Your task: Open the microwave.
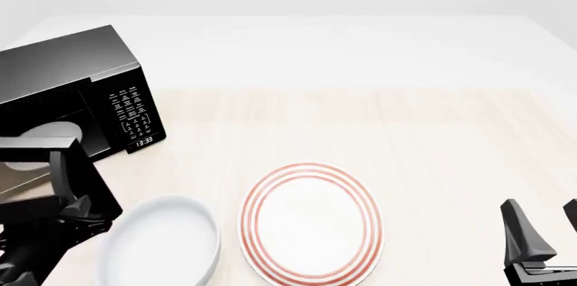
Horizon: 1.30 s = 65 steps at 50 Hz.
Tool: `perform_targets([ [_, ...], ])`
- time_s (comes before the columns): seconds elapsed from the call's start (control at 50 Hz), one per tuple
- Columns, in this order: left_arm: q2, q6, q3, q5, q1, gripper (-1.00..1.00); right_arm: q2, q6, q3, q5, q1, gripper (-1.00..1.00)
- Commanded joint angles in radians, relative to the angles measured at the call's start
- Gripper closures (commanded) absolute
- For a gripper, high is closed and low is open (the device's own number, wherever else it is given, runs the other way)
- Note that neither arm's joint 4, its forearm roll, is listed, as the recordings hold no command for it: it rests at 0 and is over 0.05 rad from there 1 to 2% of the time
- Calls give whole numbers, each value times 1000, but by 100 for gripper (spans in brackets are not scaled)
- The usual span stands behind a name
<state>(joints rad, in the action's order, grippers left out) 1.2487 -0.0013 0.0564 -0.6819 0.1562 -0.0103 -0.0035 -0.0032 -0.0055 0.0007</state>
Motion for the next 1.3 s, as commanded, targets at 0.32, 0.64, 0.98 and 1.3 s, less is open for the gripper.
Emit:
perform_targets([
  [0.32, -85, -28, 64, -215, -41, 100, 0, 0, 0, 0, 0, -100],
  [0.64, -93, -18, 54, -224, -42, 100, 0, 0, 0, 0, 0, -100],
  [0.98, -70, -38, 56, -229, -18, -100, 0, 0, 0, 0, 0, -100],
  [1.3, -98, -37, 53, -203, -11, -100, 0, 0, 0, 0, 0, -100],
])
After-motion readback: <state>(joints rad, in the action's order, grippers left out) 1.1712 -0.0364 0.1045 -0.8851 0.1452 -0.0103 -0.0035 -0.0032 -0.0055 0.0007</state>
